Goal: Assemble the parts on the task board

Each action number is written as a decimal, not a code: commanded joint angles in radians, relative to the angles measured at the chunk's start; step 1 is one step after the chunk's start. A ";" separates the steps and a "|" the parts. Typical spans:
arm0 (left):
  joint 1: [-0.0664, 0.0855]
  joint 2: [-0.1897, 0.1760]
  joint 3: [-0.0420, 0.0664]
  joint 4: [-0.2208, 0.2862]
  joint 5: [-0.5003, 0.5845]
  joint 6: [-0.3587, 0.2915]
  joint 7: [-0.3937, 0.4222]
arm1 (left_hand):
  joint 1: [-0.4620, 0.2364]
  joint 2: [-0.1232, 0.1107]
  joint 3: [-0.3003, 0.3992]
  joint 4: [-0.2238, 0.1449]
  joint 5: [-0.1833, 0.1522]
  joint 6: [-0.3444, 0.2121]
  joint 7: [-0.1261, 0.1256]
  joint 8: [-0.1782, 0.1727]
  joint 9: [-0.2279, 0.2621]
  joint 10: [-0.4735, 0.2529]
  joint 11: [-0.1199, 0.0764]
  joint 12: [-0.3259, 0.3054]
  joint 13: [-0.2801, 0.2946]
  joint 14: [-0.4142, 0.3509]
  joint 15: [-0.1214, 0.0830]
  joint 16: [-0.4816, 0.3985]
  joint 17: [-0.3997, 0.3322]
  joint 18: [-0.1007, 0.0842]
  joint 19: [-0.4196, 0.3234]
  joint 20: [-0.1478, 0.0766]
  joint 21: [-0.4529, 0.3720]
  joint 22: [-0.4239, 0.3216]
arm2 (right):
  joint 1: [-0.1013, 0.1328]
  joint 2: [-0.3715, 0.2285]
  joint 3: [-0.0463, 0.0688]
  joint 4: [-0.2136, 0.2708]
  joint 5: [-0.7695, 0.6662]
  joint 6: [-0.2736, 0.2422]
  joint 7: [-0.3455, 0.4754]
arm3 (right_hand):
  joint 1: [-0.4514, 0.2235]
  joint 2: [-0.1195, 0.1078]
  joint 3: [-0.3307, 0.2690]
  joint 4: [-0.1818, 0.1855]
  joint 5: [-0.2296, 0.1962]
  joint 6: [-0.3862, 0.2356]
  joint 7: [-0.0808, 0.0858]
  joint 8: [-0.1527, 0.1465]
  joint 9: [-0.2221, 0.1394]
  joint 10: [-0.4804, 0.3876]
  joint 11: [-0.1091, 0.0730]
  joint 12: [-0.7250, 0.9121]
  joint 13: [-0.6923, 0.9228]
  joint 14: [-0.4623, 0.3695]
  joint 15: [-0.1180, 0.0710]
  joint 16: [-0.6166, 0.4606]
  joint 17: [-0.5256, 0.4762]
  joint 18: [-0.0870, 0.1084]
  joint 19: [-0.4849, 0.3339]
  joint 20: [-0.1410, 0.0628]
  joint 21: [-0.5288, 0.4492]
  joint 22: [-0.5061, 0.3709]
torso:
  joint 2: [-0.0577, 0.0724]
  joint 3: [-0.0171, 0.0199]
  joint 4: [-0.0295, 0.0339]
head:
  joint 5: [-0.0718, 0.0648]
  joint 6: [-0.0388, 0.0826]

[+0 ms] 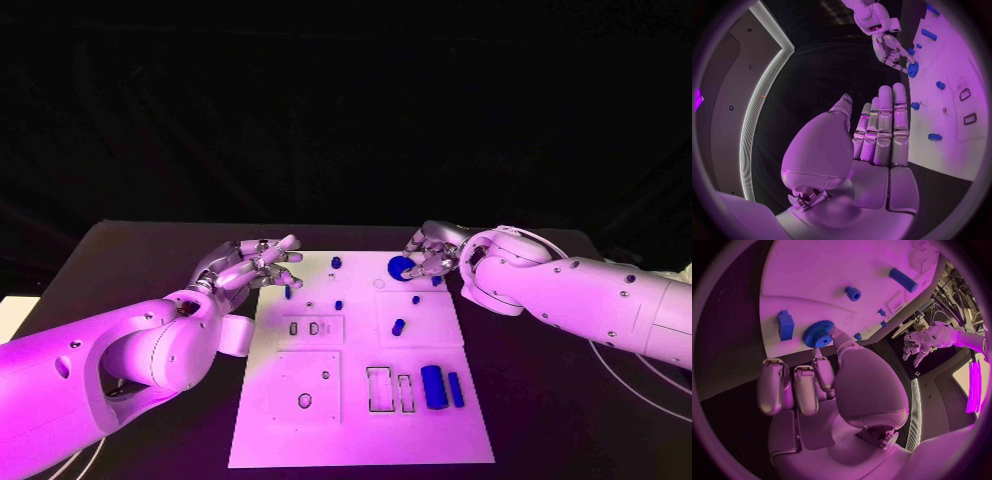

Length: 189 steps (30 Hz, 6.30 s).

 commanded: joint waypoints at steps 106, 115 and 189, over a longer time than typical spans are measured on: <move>0.001 0.013 0.000 -0.012 -0.004 0.046 -0.032 | 0.006 0.013 -0.006 -0.009 -0.004 -0.017 0.011 -0.011 0.000 -0.023 0.007 -0.011 0.003 -0.008 0.004 -0.013 0.003 0.016 -0.018 0.003 0.002 0.005 | -0.032 0.217 -0.019 0.042 -0.255 -0.128 -0.039 | -0.106 0.016 0.096 0.057 -0.114 0.034 -0.003 0.002 0.008 -0.034 -0.003 -0.120 -0.033 0.069 0.007 -0.021 0.097 -0.006 -0.006 0.000 0.005 -0.001 | 0.002 0.0019 -0.0015 | 0.013 -0.025; 0.001 0.012 0.000 -0.010 -0.004 0.044 -0.036 | 0.006 0.013 -0.006 -0.009 -0.004 -0.018 0.011 -0.012 0.000 -0.024 0.007 -0.011 0.003 -0.008 0.005 -0.013 0.003 0.016 -0.019 0.003 0.003 0.005 | -0.031 0.224 -0.019 0.029 -0.190 -0.077 -0.035 | -0.123 0.023 0.075 0.085 -0.093 0.031 -0.002 0.000 0.009 -0.031 -0.002 -0.116 -0.029 0.070 0.007 -0.019 0.099 -0.006 -0.005 -0.001 0.006 0.000 | 0.003 0.0016 0.0019 | 0.009 -0.028; -0.004 0.014 -0.001 -0.037 -0.016 0.062 -0.040 | 0.034 0.029 0.007 -0.031 -0.003 -0.026 0.015 -0.013 0.002 -0.038 0.010 -0.015 0.006 -0.011 0.007 -0.023 0.006 0.018 -0.029 0.007 0.006 0.011 | -0.114 -0.150 -0.016 -0.049 0.217 -0.121 0.515 | 0.059 -0.009 0.029 -0.020 -0.015 -0.021 0.011 -0.010 0.004 -0.031 0.007 -0.104 -0.012 0.079 0.015 0.013 0.152 -0.011 0.002 0.006 0.016 0.027 | -0.003 0.0107 -0.0229 | -0.028 0.000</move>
